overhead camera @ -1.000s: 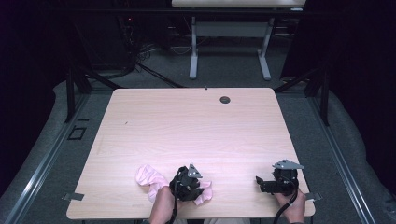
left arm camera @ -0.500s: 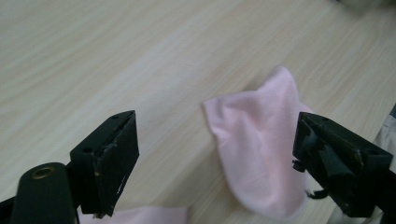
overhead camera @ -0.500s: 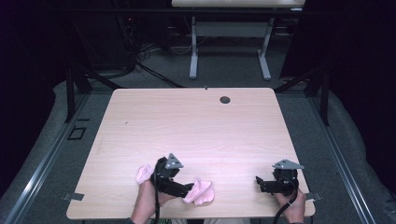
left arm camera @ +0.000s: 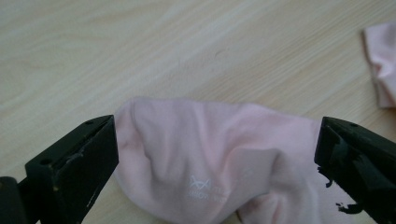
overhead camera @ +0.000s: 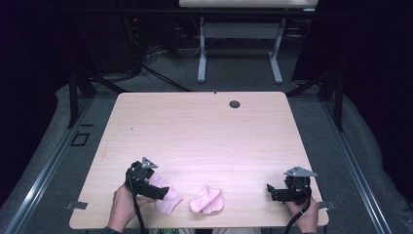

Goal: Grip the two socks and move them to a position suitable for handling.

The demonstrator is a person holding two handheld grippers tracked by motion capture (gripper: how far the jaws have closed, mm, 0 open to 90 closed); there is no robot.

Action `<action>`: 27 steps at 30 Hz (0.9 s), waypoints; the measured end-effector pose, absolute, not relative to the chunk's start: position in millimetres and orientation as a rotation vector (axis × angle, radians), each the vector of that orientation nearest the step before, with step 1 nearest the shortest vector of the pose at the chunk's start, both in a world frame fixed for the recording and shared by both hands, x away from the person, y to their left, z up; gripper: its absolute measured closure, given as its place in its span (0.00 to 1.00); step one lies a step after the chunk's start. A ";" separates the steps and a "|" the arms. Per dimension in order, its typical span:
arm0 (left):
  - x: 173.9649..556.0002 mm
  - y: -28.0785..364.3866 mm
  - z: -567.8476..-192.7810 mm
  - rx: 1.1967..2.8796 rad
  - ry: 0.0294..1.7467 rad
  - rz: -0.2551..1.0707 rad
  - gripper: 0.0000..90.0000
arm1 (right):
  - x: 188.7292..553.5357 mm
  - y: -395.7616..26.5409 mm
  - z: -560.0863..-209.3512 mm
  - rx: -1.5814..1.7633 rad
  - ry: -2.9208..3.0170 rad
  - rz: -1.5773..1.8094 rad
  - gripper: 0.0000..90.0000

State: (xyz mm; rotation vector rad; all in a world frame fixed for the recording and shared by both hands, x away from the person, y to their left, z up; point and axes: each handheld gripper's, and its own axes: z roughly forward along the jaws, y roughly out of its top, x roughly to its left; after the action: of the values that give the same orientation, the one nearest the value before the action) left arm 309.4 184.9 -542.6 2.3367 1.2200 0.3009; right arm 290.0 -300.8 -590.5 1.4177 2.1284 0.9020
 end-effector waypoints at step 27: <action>347.8 119.2 -500.3 2.143 1.069 0.340 0.85 | 290.1 -300.7 -590.5 1.425 2.122 0.902 0.00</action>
State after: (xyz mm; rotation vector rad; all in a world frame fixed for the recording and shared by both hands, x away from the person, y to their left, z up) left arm 347.8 119.2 -500.3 2.1430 1.0686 0.3403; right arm 290.1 -300.7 -590.5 1.4250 2.1218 0.9018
